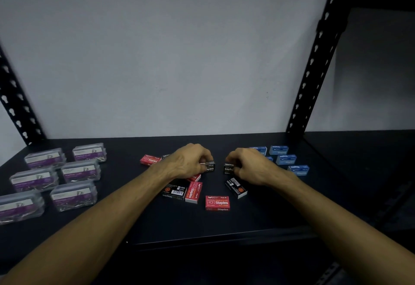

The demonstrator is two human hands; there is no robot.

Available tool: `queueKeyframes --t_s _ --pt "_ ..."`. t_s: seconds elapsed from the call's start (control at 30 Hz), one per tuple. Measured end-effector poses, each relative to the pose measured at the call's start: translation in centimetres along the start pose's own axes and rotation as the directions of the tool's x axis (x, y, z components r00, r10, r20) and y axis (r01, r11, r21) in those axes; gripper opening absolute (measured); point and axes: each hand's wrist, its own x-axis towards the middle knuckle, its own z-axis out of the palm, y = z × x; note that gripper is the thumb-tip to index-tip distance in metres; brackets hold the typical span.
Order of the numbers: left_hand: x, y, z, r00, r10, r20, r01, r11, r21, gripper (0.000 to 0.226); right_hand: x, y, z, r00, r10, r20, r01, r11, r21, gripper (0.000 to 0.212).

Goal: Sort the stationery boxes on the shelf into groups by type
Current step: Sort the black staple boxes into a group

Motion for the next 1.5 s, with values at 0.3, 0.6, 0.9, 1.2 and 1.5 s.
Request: queueKeyframes --t_s 0.3,0.6,0.9,1.2,1.5 --pt "1.8 -0.3 -2.0 0.996 -0.043 -0.084 0.031 0.989 -0.147 0.025 2.4 1.3 -1.5 0.996 0.022 -0.09 -0.02 1.0 0.022 0.029" --pt "4.7 0.0 -1.6 0.993 -0.063 -0.098 0.055 0.995 -0.086 0.021 5.7 3.0 -1.0 0.993 0.096 -0.061 -0.096 0.995 0.01 0.036" --pt "5.8 -0.4 -0.3 0.993 -0.064 -0.101 0.06 0.997 -0.049 0.019 6.8 3.9 -0.3 0.997 0.072 -0.039 -0.072 0.997 0.005 0.031" --pt "5.9 -0.7 -0.2 0.995 -0.058 -0.084 0.054 0.997 -0.048 0.025 7.0 4.3 -0.1 0.997 0.06 -0.048 -0.061 0.998 -0.004 0.031" --pt "5.8 -1.3 0.0 0.996 -0.053 -0.076 0.048 0.997 -0.066 0.026 6.3 4.2 -1.1 0.997 0.036 -0.07 -0.04 0.998 -0.054 0.035"
